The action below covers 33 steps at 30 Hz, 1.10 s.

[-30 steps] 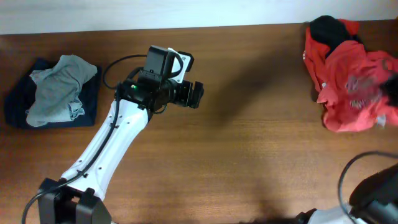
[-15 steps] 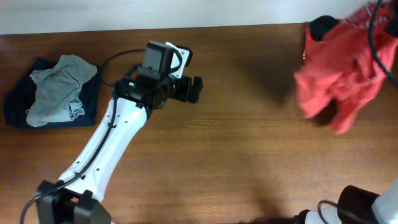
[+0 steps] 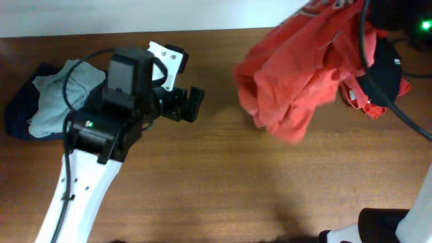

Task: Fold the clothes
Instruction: 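Lift the red t-shirt high with the right gripper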

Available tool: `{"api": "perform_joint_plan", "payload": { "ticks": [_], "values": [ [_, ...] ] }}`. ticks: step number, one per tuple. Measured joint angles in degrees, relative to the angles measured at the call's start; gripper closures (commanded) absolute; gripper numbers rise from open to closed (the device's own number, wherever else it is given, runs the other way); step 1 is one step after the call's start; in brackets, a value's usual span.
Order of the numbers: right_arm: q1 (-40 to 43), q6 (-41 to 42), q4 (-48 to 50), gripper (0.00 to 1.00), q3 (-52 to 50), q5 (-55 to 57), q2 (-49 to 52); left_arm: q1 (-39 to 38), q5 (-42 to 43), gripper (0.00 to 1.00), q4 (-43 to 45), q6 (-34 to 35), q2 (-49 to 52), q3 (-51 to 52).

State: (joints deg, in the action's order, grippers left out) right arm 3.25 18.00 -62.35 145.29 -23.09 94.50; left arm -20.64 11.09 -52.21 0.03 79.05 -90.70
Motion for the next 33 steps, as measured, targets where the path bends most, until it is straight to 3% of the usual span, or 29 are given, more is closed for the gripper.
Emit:
{"api": "perform_joint_plan", "payload": {
  "ticks": [9,17,25,33],
  "values": [
    [-2.14,1.38,-1.75,0.96,0.00,0.04,0.94,-1.29,11.04,0.01,-0.31,-10.08,1.70,-0.02],
    [-2.14,2.36,-1.97,0.96,0.00,0.04,2.12,-9.79,13.14,0.01,5.44,-13.22,4.37,-0.02],
    [-3.08,8.22,-1.09,0.96,0.00,3.32,3.13,-14.73,10.47,0.01,11.74,-6.27,5.09,-0.02],
    [-9.97,11.41,-0.52,0.96,0.00,10.78,4.92,-18.38,5.73,0.01,15.89,0.17,7.45,-0.02]
  ]
}}
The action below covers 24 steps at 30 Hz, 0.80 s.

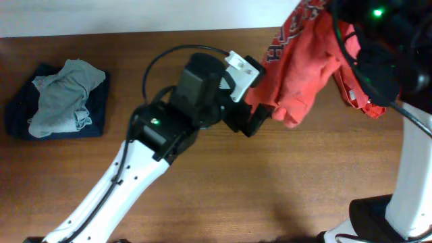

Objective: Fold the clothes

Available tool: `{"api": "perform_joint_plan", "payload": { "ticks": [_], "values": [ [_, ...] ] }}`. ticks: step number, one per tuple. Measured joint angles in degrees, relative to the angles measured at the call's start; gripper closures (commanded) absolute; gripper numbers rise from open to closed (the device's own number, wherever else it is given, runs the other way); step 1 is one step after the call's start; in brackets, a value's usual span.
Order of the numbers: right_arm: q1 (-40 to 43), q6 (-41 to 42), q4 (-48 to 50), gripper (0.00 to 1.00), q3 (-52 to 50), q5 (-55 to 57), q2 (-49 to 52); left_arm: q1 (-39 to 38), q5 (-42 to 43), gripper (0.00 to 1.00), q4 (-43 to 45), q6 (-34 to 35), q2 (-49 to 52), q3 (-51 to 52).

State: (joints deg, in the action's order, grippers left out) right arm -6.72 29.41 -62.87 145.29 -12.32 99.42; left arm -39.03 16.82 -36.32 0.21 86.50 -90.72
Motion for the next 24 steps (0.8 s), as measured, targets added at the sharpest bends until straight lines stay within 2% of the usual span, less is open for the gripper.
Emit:
{"api": "perform_joint_plan", "payload": {
  "ticks": [11,17,24],
  "values": [
    [-3.08,0.61,1.25,0.96,-0.02,4.59,0.42,-2.69,-6.19,0.02,2.86,4.72,3.48,0.00],
    [-3.08,0.61,1.27,0.96,-0.02,4.59,0.42,-2.71,-7.26,0.05,6.56,8.13,6.23,0.00],
    [-3.08,0.61,2.12,0.96,-0.02,4.59,0.42,-4.52,-7.30,0.05,7.02,9.73,6.84,0.00]
  ]
}}
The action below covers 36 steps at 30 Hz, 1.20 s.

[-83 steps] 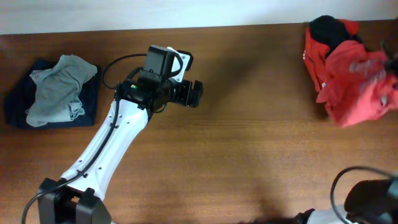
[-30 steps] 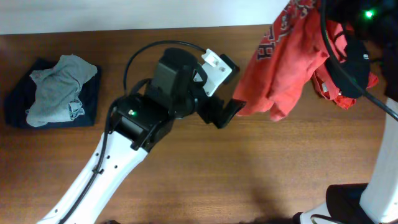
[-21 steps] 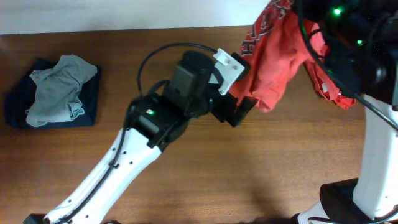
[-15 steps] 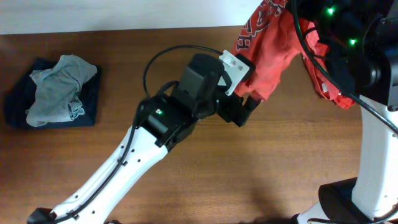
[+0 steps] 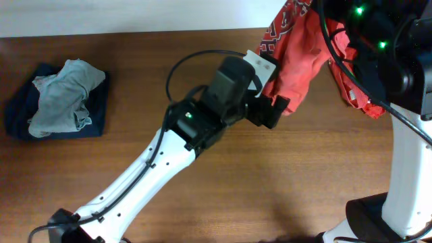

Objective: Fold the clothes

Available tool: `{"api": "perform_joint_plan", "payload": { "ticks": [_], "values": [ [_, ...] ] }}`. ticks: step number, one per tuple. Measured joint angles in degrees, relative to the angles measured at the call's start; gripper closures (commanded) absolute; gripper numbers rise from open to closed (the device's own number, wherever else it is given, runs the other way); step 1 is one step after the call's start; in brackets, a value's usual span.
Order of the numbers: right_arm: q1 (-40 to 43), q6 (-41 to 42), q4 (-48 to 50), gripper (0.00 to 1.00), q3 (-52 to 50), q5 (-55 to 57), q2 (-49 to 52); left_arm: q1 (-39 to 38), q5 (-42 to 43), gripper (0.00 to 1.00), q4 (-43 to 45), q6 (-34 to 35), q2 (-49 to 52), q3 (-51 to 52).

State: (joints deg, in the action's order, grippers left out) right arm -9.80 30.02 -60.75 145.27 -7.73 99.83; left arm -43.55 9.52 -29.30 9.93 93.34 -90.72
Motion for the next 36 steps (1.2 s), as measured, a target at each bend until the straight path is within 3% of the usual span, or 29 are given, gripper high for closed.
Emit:
{"api": "perform_joint_plan", "payload": {
  "ticks": [25,28,31,36],
  "values": [
    [0.00,-0.02,-0.04,0.96,0.00,-1.42,0.00,-3.76,1.62,0.06,8.00,0.26,3.02,0.00],
    [0.00,-0.15,-0.04,0.96,0.00,-1.49,0.00,-3.76,1.73,0.10,9.01,0.39,3.54,0.00],
    [0.00,-0.28,-0.07,0.96,0.00,-1.60,0.00,-3.76,0.00,0.16,8.98,0.59,3.69,0.00],
    [0.00,-0.46,-0.79,0.96,0.00,-1.79,0.00,-3.72,-8.09,0.16,8.87,0.59,3.72,0.00]
  ]
}}
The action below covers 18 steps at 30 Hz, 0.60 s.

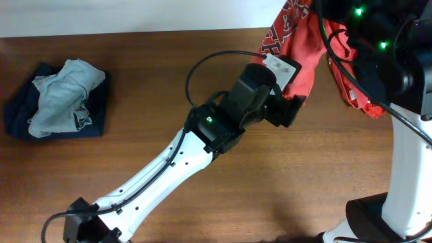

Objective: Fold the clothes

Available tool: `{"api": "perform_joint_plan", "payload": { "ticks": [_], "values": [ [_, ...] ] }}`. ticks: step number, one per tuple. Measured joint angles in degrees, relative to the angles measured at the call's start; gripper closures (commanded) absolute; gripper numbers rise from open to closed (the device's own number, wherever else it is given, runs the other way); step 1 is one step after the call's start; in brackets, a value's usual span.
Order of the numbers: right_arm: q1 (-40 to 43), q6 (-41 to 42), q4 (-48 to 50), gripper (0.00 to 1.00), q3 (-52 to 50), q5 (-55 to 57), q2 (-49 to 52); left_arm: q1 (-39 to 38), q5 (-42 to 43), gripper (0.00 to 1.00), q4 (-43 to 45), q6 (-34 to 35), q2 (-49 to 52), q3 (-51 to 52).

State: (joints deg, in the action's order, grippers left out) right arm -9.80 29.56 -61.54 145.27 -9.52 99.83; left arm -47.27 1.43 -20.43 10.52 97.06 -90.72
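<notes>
A red garment with a white-patterned edge hangs bunched at the top right, under my right arm. The right gripper's fingers are hidden by the arm and the cloth, but the garment hangs from there. My left arm stretches from the bottom left across the table. Its gripper is at the lower tip of the hanging garment, touching or just under the cloth. Whether its dark fingers are closed on the cloth does not show.
At the far left a crumpled grey cloth lies on a folded dark blue garment. More red fabric hangs behind the right arm near the table's right edge. The right arm's base stands at the bottom right.
The left gripper has moved a little further right, still at the bottom tip of the hanging red garment. The garment and the right arm have hardly shifted.
At first the left gripper was by the grey and blue pile and the red garment hung wide at the top right. Then the garment hung narrower and higher, with the left gripper at its lower edge. The gripper has since stayed at the garment's tip, further right each time.
</notes>
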Motion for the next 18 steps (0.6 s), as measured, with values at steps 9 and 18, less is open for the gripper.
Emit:
{"api": "perform_joint_plan", "payload": {
  "ticks": [9,18],
  "values": [
    [0.00,-0.98,-0.22,0.96,0.00,-1.07,0.00,4.90,-13.55,0.16,-0.09,0.02,0.13,0.00],
    [0.00,-1.53,-0.22,0.96,0.00,-1.09,0.00,8.11,-11.15,0.34,-1.42,0.15,0.74,0.00]
  ]
}}
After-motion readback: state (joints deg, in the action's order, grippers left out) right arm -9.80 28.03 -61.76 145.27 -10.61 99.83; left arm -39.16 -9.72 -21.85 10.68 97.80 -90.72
